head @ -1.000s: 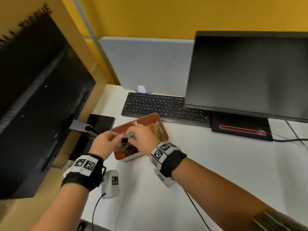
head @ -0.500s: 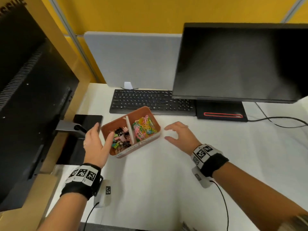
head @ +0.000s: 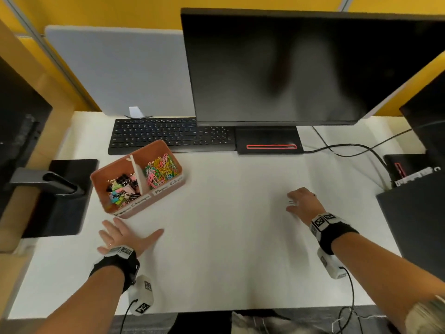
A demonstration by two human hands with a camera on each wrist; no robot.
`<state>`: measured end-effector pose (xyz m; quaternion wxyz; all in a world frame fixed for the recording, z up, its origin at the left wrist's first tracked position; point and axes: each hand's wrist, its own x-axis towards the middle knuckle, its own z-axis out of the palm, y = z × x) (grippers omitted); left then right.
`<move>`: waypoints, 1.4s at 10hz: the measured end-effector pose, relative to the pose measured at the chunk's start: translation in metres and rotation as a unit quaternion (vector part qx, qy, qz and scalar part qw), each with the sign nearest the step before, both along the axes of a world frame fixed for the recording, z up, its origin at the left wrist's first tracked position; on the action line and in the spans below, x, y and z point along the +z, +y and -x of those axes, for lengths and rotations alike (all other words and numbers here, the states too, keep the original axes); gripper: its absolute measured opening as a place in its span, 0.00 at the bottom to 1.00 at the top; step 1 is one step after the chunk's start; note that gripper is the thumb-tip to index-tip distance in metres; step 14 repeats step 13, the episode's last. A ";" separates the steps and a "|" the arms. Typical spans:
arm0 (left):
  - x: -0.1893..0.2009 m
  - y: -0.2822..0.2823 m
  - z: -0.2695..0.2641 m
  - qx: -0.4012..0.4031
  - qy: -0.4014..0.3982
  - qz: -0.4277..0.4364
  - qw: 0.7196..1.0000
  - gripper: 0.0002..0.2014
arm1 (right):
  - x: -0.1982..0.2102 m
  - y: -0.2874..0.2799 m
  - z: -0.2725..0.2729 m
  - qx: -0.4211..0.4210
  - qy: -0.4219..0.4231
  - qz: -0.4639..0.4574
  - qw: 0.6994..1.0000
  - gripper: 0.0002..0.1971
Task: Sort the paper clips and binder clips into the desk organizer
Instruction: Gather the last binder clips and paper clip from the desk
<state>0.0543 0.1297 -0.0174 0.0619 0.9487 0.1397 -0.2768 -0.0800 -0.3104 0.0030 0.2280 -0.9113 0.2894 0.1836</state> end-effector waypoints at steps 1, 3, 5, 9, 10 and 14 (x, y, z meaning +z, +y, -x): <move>0.001 -0.001 0.000 -0.001 0.002 -0.003 1.000 0.68 | -0.007 0.001 0.000 -0.016 -0.033 0.012 0.999 0.16; -0.001 -0.001 0.000 -0.004 0.014 -0.006 1.000 0.67 | -0.009 0.006 -0.007 -0.057 -0.053 -0.013 0.997 0.08; -0.006 0.004 -0.004 0.007 0.021 0.005 1.000 0.67 | -0.001 0.024 -0.019 -0.037 -0.027 -0.043 0.998 0.10; -0.002 0.007 -0.011 0.003 0.073 0.002 0.997 0.67 | 0.090 0.207 -0.207 0.284 -0.243 -0.150 0.915 0.07; 0.000 0.006 -0.013 0.003 0.083 0.002 0.997 0.68 | 0.085 0.237 -0.236 0.279 -0.210 -0.145 0.926 0.08; 0.000 0.005 -0.014 0.002 0.084 -0.022 0.996 0.67 | 0.067 0.233 -0.233 0.216 -0.239 -0.177 0.930 0.10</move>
